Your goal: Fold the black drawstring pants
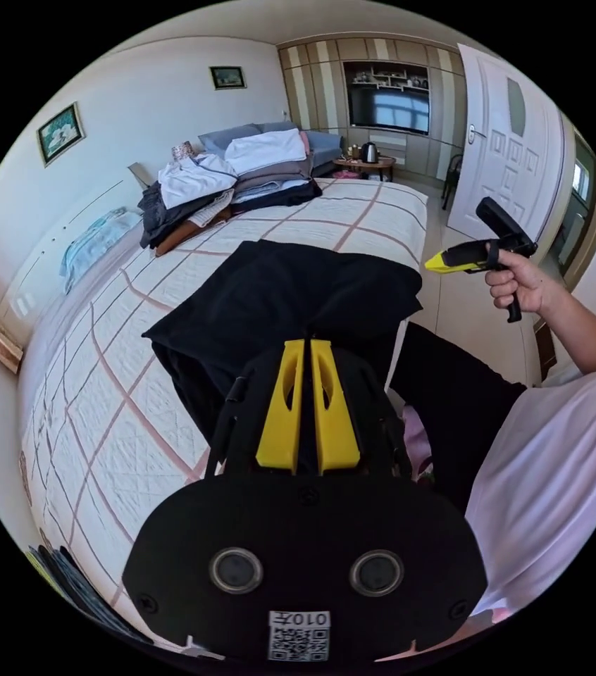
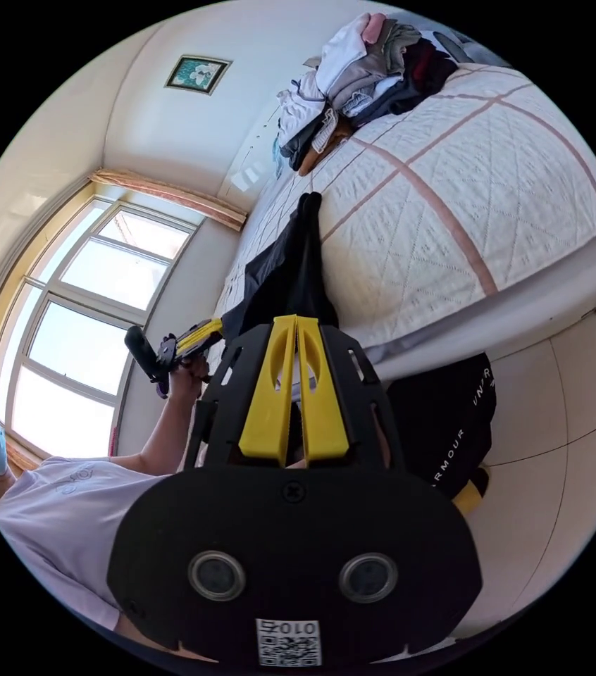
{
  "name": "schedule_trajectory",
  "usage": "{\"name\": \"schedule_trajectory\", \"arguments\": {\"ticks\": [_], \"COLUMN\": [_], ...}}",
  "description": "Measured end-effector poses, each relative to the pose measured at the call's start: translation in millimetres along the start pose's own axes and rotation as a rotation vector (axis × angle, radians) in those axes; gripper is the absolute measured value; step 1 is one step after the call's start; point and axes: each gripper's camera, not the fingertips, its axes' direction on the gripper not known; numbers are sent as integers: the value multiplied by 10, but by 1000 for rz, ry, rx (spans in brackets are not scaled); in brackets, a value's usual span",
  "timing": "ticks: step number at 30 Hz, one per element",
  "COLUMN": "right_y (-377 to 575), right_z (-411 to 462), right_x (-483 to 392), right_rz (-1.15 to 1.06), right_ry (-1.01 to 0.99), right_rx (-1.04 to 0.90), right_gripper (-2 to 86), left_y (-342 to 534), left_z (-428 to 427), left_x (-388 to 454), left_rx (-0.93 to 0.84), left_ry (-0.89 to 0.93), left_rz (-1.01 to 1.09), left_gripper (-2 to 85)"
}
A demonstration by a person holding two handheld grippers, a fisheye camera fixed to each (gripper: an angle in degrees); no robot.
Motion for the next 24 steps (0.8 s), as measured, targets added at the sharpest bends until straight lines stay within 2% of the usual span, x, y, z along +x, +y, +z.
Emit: {"name": "schedule_trajectory", "arguments": {"ticks": [4, 11, 16, 18, 21, 24], "right_y": [78, 221, 310, 355, 392, 422], "right_z": [36, 185, 392, 514, 692, 901], "right_x": [109, -13, -105, -157, -225, -265], "right_rz": [29, -65, -89, -94, -89, -50], "right_ry": [-50, -44, -48, -41, -26, 24], "right_rx": [20, 1, -73, -107, -161, -191], "right_gripper": [27, 27, 28, 30, 37, 70], "left_y": [-10, -36, -81, -112, -71, 344], "left_z": [142, 373, 331, 303, 164, -80], "left_x": [212, 131, -32, -219, -815, -1801], "left_rx": [-58, -145, -124, -137, -108, 101], "left_ry": [-57, -72, -67, -44, 32, 291], "left_rz": [170, 211, 231, 183, -11, -413], "left_gripper": [20, 100, 66, 45, 22, 10]}}
